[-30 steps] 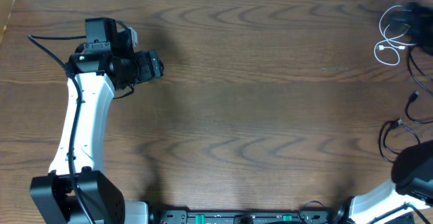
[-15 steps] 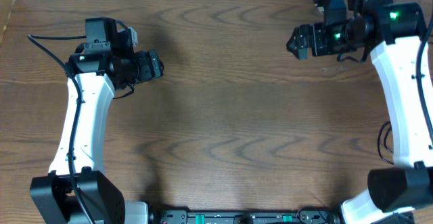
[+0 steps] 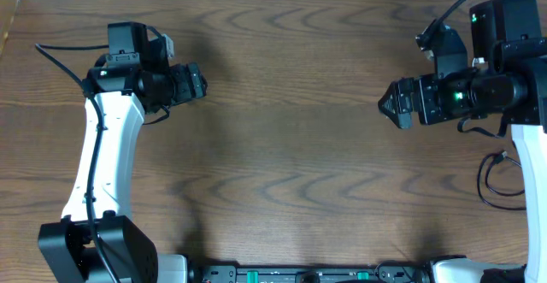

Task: Untangle cables

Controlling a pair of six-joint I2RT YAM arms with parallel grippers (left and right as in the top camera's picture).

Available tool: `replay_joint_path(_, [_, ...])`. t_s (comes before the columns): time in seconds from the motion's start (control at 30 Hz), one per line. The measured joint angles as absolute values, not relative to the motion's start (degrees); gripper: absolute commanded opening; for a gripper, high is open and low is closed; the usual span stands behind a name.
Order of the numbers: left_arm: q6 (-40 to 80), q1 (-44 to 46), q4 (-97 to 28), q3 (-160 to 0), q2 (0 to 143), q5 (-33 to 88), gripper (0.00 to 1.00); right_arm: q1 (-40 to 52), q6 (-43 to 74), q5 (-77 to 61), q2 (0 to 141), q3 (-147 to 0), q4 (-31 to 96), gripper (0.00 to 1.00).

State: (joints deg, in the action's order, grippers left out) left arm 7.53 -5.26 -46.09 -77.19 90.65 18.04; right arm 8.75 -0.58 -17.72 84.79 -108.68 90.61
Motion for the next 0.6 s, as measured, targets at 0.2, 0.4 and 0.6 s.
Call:
replay_joint_path(0.2, [7.5,-5.3,-46.1,-77.2,90.7,18.1,0.89,8.8,-0.8,-15.4,84.8,-108.7,93.4,0.99])
replay_joint_path(0.4, [7.5,-5.3,-46.1,-77.2,90.7,18.1,0.89,8.8,-3.4,-14.5,84.2,-108.3,90.5,0.99])
replay_joint_path(0.6, [7.5,-5.3,-46.1,-77.2,90.7,18.1,0.89,8.8,-6.2,-13.9,68.6,-89.9,64.4,0.99])
